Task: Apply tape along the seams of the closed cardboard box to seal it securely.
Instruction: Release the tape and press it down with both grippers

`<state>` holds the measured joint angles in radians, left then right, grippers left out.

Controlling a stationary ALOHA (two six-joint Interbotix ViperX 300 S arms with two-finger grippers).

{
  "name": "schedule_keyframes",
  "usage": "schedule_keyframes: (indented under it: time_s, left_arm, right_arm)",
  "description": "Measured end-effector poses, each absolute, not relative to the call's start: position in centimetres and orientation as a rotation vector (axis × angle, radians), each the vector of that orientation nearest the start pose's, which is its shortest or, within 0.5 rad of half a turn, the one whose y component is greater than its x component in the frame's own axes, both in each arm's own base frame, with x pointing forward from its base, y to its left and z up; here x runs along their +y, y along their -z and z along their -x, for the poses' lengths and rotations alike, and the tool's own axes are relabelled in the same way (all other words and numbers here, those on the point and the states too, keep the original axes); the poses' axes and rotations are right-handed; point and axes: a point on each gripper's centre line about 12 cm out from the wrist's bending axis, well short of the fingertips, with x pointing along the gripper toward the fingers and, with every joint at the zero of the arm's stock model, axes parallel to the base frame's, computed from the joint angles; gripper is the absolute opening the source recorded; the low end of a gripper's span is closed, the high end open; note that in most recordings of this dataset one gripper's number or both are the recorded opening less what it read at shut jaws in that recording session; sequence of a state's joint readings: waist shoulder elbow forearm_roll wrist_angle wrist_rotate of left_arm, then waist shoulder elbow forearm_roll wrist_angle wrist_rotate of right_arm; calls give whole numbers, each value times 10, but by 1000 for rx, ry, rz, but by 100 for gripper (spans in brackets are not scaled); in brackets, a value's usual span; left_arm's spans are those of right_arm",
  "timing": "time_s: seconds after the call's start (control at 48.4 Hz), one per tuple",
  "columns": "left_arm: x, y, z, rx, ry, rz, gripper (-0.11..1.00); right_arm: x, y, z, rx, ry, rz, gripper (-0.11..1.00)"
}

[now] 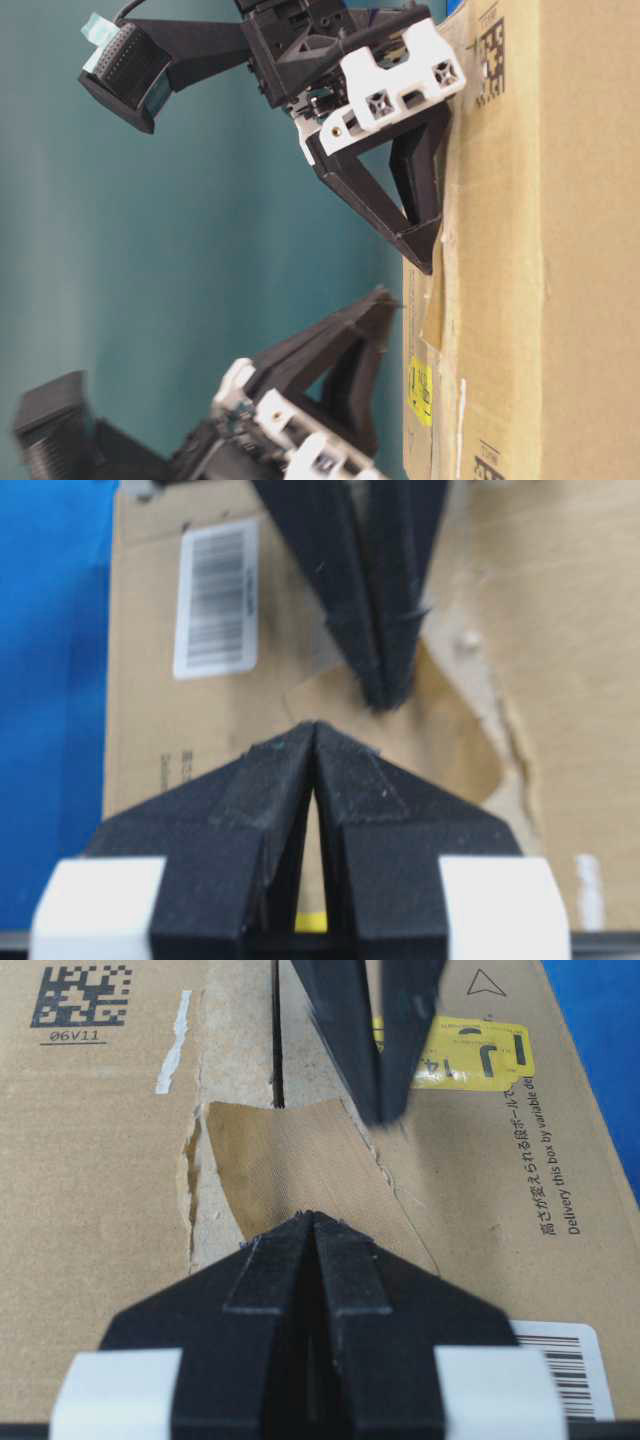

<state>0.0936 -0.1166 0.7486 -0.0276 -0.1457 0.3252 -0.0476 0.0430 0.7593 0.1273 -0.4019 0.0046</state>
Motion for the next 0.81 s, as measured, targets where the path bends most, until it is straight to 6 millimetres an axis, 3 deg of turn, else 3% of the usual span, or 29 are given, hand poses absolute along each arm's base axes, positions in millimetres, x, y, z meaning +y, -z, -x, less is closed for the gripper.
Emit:
schedule_keyframes:
  time_s: [0.806]
  left_arm:
    - [29,-167,-383,412,-33,-234,0]
  right_arm:
    - [-25,-162,-388,401,119,-111,0]
